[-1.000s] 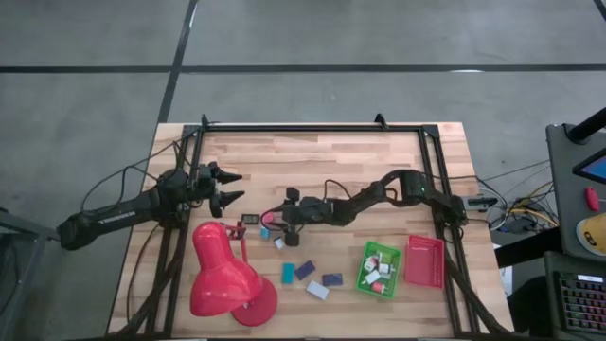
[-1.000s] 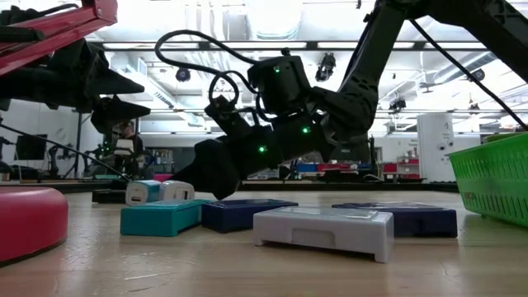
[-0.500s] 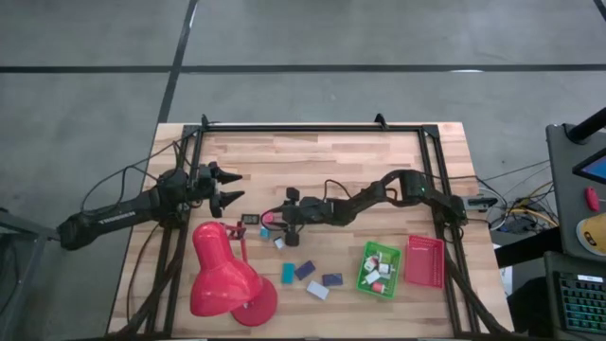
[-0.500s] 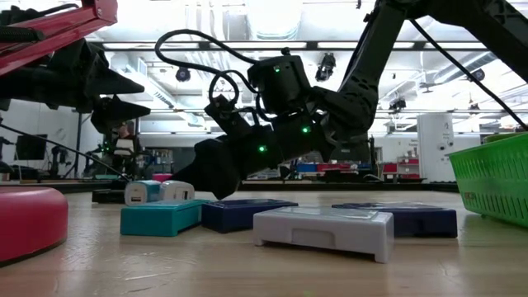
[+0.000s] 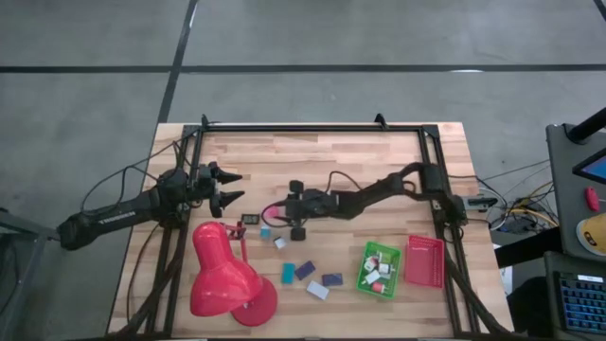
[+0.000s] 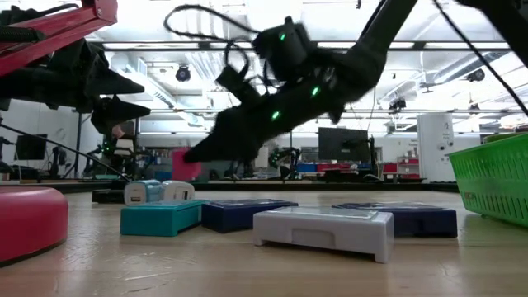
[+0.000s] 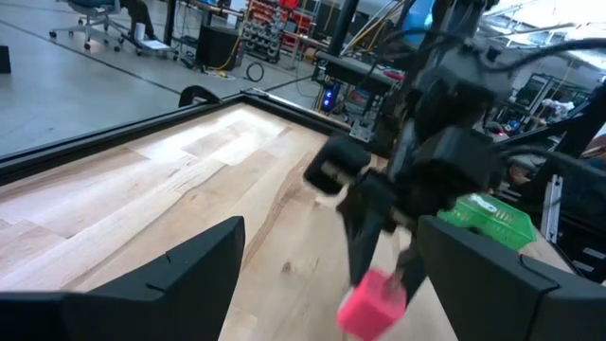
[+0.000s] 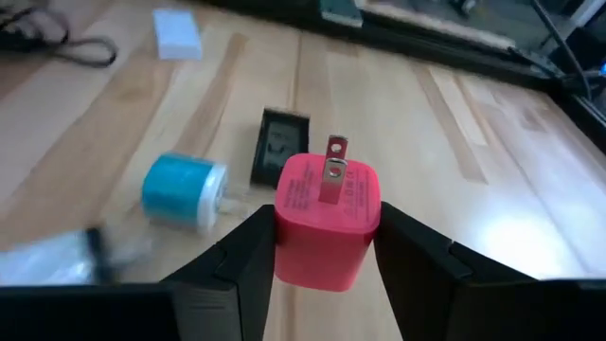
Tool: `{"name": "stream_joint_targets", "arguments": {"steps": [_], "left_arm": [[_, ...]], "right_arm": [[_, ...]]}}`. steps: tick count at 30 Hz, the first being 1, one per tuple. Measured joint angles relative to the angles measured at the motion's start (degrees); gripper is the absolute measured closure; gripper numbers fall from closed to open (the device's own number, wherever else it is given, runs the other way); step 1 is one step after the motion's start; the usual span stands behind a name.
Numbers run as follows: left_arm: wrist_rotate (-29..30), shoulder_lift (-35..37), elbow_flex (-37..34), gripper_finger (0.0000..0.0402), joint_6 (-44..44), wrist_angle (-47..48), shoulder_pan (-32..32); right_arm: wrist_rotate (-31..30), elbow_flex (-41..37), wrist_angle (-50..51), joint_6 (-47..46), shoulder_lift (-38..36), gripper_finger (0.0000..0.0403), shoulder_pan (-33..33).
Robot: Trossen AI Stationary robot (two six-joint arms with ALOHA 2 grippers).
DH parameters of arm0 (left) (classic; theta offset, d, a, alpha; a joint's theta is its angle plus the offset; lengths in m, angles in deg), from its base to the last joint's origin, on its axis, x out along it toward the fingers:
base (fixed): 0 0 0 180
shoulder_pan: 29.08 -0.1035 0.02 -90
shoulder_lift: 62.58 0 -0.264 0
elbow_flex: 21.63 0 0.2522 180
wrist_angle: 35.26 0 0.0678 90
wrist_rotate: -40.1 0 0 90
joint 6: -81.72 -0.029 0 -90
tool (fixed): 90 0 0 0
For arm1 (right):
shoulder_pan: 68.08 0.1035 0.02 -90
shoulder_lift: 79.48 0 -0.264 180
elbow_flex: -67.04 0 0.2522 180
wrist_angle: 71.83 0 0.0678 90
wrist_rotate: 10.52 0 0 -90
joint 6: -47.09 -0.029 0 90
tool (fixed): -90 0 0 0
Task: Pick & Place Office items
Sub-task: Put the pink charger adapter into the green basket
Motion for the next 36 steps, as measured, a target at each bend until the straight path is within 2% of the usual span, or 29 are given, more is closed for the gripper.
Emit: {"name": "stream_joint_targets", "arguments": {"steps": [5, 9, 16, 24, 31, 36], "left_arm": [[-0.01, -0.13, -0.01, 0.0082, 0.02, -0.03, -0.02], [-0.01, -0.21, 0.01, 0.0082, -0.01, 0.03, -0.01], [0.00, -0.23, 0.00, 0.0082, 0.01, 0.01, -0.02], [0.00, -0.22, 0.02, 0.0082, -0.01, 0.01, 0.01], [0.00, -0.23, 0.00, 0.0082, 0.00, 0.01, -0.02], [-0.01, -0.21, 0.00, 0.0082, -0.01, 0.01, -0.02]], "right_arm": [[0.02, -4.02, 12.38, 0.80, -10.78, 0.0245, 0.03], [-0.02, -7.32, 24.67, -2.52, -20.66, 0.0244, 0.21], [0.26, -12.82, 45.33, -13.67, -36.57, 0.0243, 0.96], [3.38, -15.76, 62.34, -31.87, -52.02, 0.0243, 5.27], [10.17, -18.51, 66.70, -40.05, -60.45, 0.0243, 13.69], [10.57, -20.27, 66.48, -40.28, -61.27, 0.0243, 20.75]]}}
